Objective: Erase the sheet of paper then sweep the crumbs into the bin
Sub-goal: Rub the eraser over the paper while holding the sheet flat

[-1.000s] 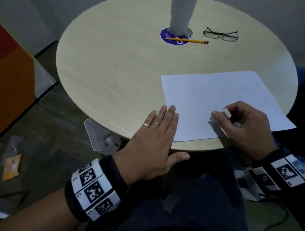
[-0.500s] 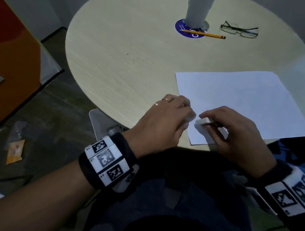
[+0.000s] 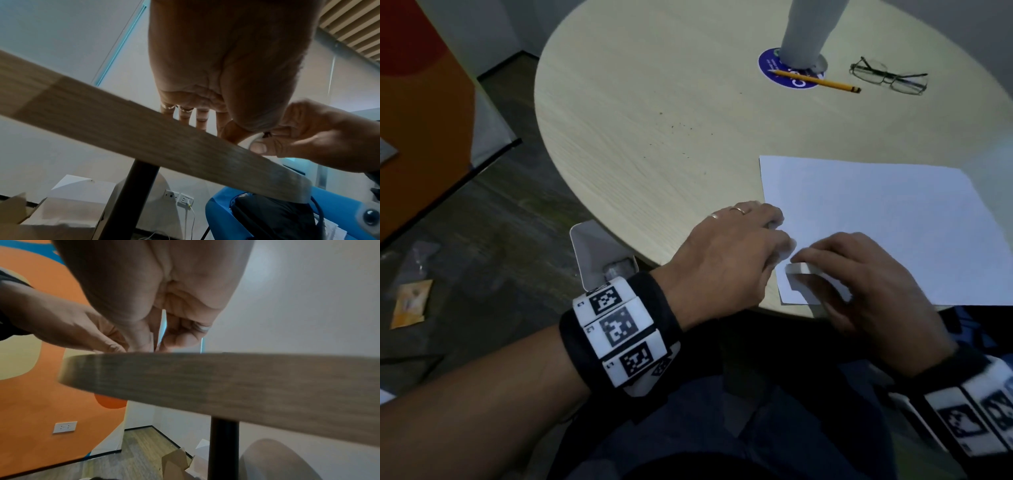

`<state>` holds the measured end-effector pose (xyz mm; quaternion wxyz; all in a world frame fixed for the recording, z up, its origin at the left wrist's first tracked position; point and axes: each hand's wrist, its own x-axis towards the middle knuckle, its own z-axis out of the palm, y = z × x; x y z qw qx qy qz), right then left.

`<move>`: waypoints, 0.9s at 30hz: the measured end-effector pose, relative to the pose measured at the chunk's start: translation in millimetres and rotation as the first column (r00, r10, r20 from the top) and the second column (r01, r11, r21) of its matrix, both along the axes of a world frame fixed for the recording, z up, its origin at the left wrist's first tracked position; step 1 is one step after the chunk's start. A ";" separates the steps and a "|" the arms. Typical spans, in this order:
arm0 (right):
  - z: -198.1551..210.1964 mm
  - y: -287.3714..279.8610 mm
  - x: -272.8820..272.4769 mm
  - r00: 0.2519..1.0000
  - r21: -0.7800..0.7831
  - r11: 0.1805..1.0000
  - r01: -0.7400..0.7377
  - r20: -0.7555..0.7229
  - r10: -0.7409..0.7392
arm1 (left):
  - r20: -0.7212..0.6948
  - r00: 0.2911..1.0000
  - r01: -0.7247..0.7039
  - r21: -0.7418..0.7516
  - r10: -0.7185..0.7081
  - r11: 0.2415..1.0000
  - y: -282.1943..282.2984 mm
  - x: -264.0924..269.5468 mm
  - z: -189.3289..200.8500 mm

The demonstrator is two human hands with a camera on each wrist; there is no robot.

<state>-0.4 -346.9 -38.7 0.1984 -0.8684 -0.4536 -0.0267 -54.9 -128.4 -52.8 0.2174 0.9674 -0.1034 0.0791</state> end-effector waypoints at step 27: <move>-3.6 -10.8 -2.5 0.909 0.182 0.942 0.282 -0.364 -0.202 | -0.205 0.979 0.000 0.073 0.015 0.997 -7.2 5.0 -2.6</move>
